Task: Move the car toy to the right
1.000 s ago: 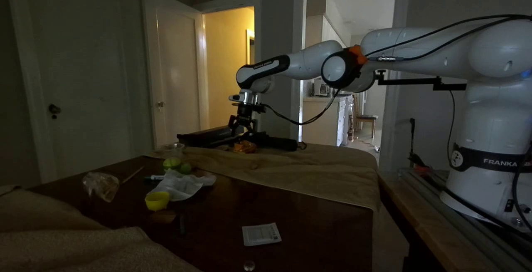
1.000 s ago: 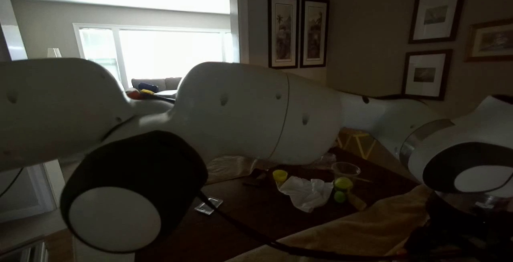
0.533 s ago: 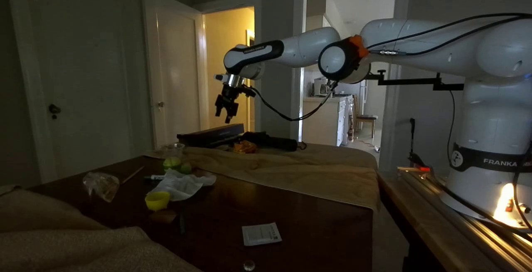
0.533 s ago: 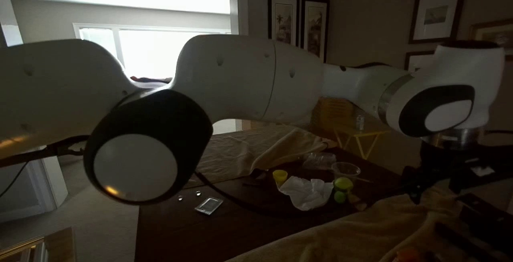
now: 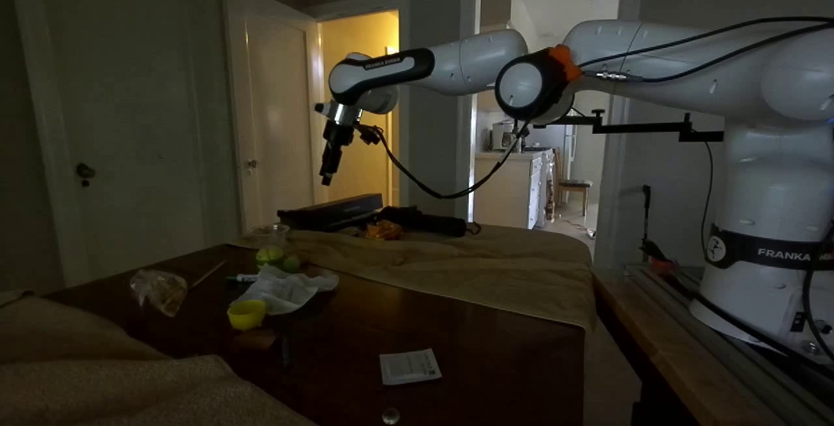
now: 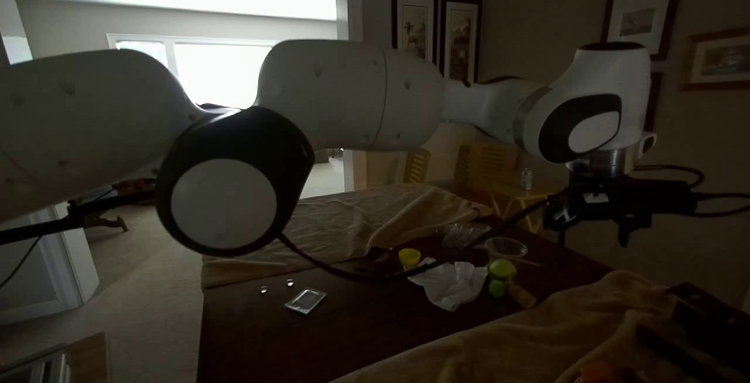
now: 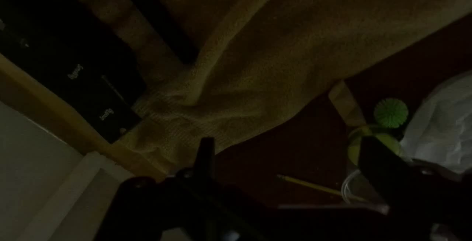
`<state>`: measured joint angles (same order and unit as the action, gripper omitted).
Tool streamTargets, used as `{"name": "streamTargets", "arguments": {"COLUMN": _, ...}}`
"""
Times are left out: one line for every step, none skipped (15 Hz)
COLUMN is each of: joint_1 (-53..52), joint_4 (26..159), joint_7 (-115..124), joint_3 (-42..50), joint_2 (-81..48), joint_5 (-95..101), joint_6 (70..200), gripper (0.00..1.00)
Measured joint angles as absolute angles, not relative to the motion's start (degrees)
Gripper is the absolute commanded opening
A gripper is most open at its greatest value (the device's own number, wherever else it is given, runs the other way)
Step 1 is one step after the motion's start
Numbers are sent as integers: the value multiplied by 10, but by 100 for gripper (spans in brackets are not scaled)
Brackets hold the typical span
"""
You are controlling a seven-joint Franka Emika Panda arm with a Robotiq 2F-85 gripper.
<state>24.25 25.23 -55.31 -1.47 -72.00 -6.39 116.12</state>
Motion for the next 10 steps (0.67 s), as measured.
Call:
{"name": "streamTargets", "arguments": {"joint_1": 239, "joint_4": 252, "joint_7": -532, "joint_3": -21, "joint_2": -716, "joint_5": -67, "joint_6": 1160, "gripper": 100}}
{"name": "streamTargets", "arguments": {"joint_1": 236, "joint_4": 252, "joint_7": -513, "joint_3": -31, "joint_2": -711, "joint_5": -69, "joint_6": 1159, "gripper": 100}}
{"name": "streamTargets", "arguments": {"joint_1": 234, "joint_4": 252, "joint_7": -497, "joint_3": -40, "joint_2": -707, "joint_5": -73, "joint_6": 1159, "gripper": 100}}
{"name": "streamTargets", "arguments": {"joint_1": 231, "joint_4": 252, "joint_7": -485, "joint_3": -50, "joint_2": -702, "joint_5": -76, "joint_6": 1158, "gripper": 100}}
{"name": "streamTargets", "arguments": {"joint_1": 229, "joint_4": 252, "joint_7": -474, "joint_3": -60, "joint_2": -698, "joint_5": -80, "joint_6": 1157, "gripper": 100}}
{"name": "streamTargets", "arguments": {"joint_1": 226, "joint_4": 252, "joint_7": -467, "joint_3": -69, "joint_2": -694, "joint_5": -85, "joint_6": 1157, "gripper": 100}}
{"name": "streamTargets", "arguments": {"joint_1": 224, "joint_4": 252, "joint_7": -463, "joint_3": -77, "joint_2": -691, "joint_5": -89, "joint_6": 1157, "gripper": 100}}
{"name": "streamTargets", "arguments": {"joint_1": 221, "joint_4": 252, "joint_7": -461, "joint_3": -85, "joint_2": -688, "joint_5": -91, "joint_6": 1157, "gripper": 100}}
{"name": "streamTargets", "arguments": {"joint_1": 218, "joint_4": 252, "joint_7": -461, "joint_3": -89, "joint_2": -686, "joint_5": -91, "joint_6": 1157, "gripper": 100}}
{"name": "streamTargets", "arguments": {"joint_1": 213, "joint_4": 252, "joint_7": -461, "joint_3": -91, "joint_2": -685, "joint_5": -91, "joint_6": 1157, "gripper": 100}}
